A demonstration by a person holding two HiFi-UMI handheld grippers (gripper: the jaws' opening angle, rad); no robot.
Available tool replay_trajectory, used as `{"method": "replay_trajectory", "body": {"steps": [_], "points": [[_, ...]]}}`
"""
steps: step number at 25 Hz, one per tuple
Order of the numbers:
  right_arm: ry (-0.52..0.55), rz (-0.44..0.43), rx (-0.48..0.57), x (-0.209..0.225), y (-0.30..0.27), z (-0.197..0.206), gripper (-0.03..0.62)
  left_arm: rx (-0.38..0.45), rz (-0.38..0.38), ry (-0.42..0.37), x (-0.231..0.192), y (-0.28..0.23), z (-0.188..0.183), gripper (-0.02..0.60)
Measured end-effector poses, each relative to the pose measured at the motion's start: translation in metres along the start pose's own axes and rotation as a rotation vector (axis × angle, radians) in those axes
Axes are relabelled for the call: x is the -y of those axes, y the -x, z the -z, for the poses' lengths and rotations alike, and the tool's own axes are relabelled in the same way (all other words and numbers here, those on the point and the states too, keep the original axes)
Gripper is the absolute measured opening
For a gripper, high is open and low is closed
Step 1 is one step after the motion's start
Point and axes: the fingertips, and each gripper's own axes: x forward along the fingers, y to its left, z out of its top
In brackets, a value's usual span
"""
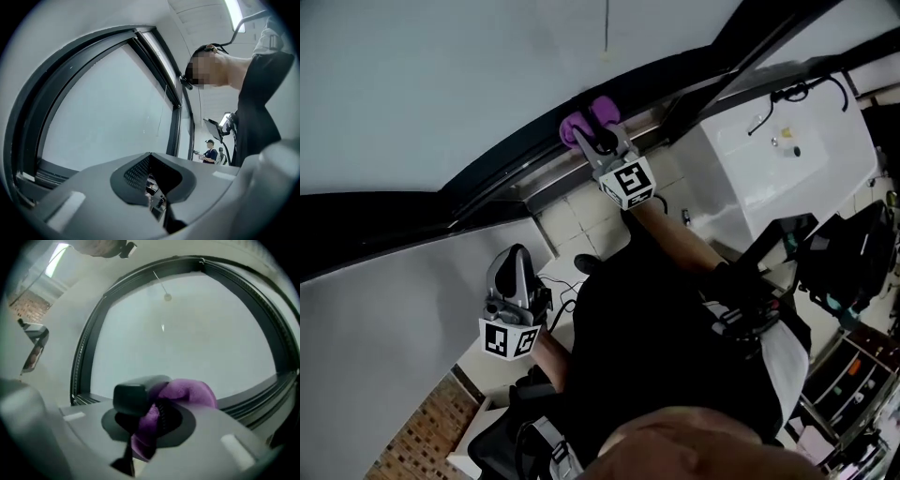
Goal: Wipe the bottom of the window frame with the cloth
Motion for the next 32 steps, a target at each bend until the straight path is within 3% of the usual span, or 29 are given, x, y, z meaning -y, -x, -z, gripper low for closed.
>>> {"method": "replay_trajectory", "body": {"steps": [5,10,12,15,19,22,25,27,29,30,32], "points": [[0.036,-0.117,0.034,-0.011,0.037,-0.012,0.066,-0.022,-0.012,-0.005,-0.001,-0.011,0.003,0.002],[0.075,-0.211,0.038,-0.037,0.128,-0.051,0.066,-0.027,0.000,-0.021,-0.002,-0.022,-0.003,0.003],[0.148,-0.190,-0.053,-0.023,0.127,-0.071,0.066,-0.022,0.004,-0.020,-0.005,-0.024,-0.001,0.003],[0.158,-0.124,-0.227,0.017,0.057,-0.084,0.067,-0.015,0.018,-0.023,-0.001,-0.029,0.002,0.002],[0.330,-0.190,-0.332,0.026,-0.034,-0.070,0.067,-0.002,0.011,-0.031,0.007,-0.020,-0.002,0.003],[0.354,-0.275,-0.406,0.018,-0.020,-0.057,0.064,-0.004,-0.020,-0.026,0.003,-0.013,-0.001,0.003],[0.354,-0.422,-0.460,-0.002,0.045,-0.056,0.064,-0.020,-0.036,-0.021,-0.005,-0.015,0.004,0.003],[0.287,-0.527,-0.557,-0.021,0.098,-0.032,0.066,-0.029,-0.034,-0.019,-0.009,-0.017,0.006,0.002],[0.072,-0.576,-0.650,-0.028,0.138,0.008,0.066,-0.034,-0.023,-0.014,-0.010,-0.022,0.008,0.002],[-0.085,-0.571,-0.643,-0.024,0.147,0.021,0.066,-0.038,-0.014,-0.011,-0.008,-0.025,0.010,0.002],[-0.338,-0.513,-0.506,-0.003,0.144,0.015,0.066,-0.050,0.012,-0.011,-0.001,-0.033,0.012,0.002]]}}
